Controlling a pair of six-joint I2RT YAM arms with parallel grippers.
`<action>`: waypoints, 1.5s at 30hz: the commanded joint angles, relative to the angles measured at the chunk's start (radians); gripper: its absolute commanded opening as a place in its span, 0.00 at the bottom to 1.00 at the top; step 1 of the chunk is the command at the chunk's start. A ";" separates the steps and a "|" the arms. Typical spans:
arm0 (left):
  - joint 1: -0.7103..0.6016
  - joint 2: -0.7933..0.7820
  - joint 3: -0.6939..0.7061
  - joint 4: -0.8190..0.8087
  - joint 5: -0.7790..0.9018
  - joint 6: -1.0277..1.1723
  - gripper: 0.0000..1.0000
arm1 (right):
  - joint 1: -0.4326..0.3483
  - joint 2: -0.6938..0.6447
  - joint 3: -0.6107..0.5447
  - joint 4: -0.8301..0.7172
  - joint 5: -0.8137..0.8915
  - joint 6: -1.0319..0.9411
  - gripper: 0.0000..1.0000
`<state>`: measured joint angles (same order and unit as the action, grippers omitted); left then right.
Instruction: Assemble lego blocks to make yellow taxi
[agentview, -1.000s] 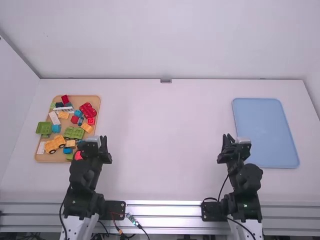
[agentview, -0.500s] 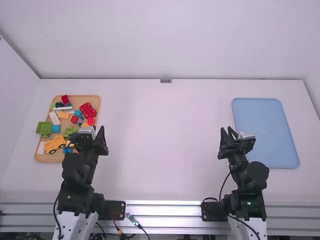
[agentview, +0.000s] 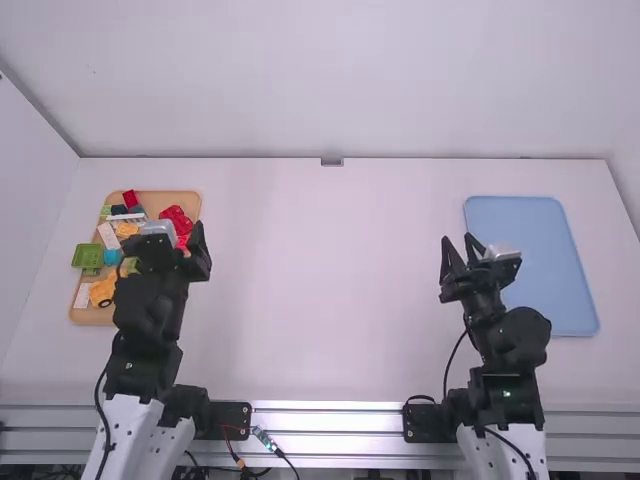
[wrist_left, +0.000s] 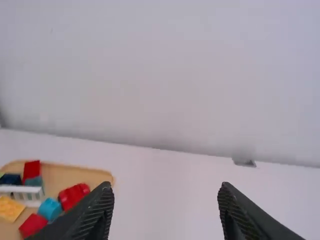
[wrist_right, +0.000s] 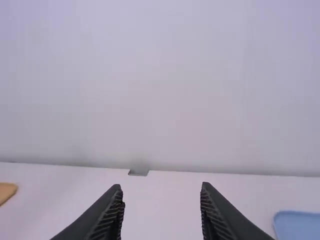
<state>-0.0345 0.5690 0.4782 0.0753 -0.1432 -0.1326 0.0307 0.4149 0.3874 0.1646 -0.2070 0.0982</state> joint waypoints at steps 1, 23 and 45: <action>-0.005 0.045 0.025 -0.011 -0.056 -0.027 0.61 | 0.002 0.040 0.069 -0.010 -0.005 -0.021 0.45; -0.004 0.353 0.263 -0.312 -0.130 -0.038 0.92 | 0.142 0.413 0.156 -0.053 0.163 -0.103 0.82; 0.166 0.537 0.426 -0.574 -0.169 -0.168 0.99 | 0.103 0.544 0.156 -0.045 0.152 -0.095 0.99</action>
<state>0.1078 1.0924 0.8841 -0.4870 -0.3435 -0.2779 0.1364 0.9592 0.5224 0.1165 -0.0601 -0.0021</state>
